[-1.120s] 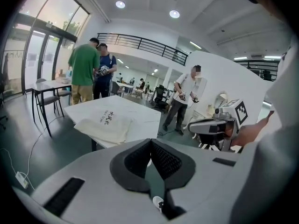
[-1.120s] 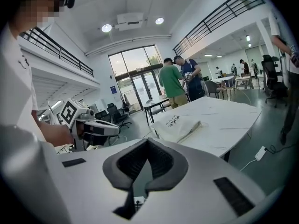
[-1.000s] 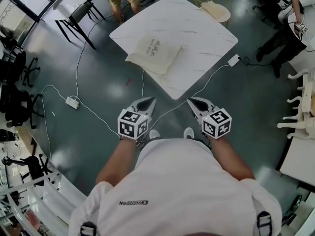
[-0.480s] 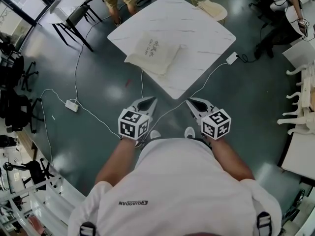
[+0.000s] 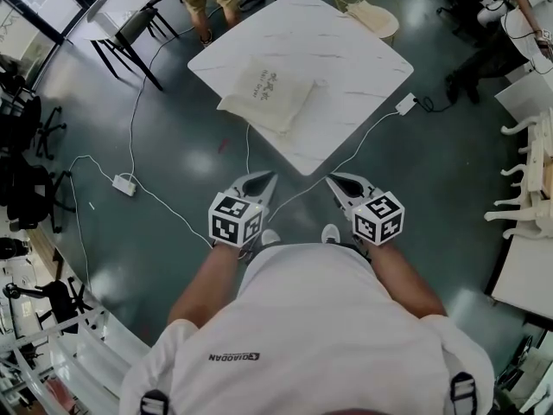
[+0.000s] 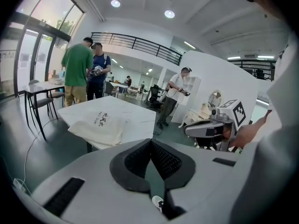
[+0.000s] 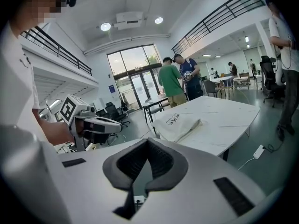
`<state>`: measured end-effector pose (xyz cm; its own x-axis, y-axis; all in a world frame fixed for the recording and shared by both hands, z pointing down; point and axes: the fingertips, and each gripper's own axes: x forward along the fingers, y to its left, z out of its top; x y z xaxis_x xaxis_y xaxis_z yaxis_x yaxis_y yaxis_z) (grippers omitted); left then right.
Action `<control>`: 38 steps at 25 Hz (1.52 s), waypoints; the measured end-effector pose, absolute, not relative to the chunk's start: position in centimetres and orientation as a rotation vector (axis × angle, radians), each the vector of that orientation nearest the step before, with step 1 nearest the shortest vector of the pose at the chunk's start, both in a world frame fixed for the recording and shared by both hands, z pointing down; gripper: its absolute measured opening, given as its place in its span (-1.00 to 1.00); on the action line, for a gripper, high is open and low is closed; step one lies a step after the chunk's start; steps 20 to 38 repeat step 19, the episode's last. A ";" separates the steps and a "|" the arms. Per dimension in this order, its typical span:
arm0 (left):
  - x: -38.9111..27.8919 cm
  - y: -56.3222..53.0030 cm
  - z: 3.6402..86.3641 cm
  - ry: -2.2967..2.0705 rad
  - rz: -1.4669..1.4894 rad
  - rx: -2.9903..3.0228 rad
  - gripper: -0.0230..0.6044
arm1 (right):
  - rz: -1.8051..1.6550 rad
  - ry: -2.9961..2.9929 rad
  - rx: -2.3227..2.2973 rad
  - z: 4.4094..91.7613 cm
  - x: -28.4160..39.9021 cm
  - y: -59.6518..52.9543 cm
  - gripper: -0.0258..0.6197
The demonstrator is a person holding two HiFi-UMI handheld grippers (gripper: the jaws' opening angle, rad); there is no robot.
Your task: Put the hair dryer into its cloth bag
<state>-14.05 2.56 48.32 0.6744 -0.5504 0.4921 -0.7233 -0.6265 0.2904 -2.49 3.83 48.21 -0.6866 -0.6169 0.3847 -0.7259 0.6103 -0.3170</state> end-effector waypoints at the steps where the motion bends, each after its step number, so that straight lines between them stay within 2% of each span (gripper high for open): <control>1: -14.1 2.6 48.4 -0.990 0.498 2.418 -0.84 | 0.671 -2.600 1.101 48.3 -2.5 3.8 -0.85; 38: -14.1 2.2 48.4 -1.008 0.498 2.409 -0.84 | 0.675 -2.597 1.073 48.7 -2.5 3.5 -0.85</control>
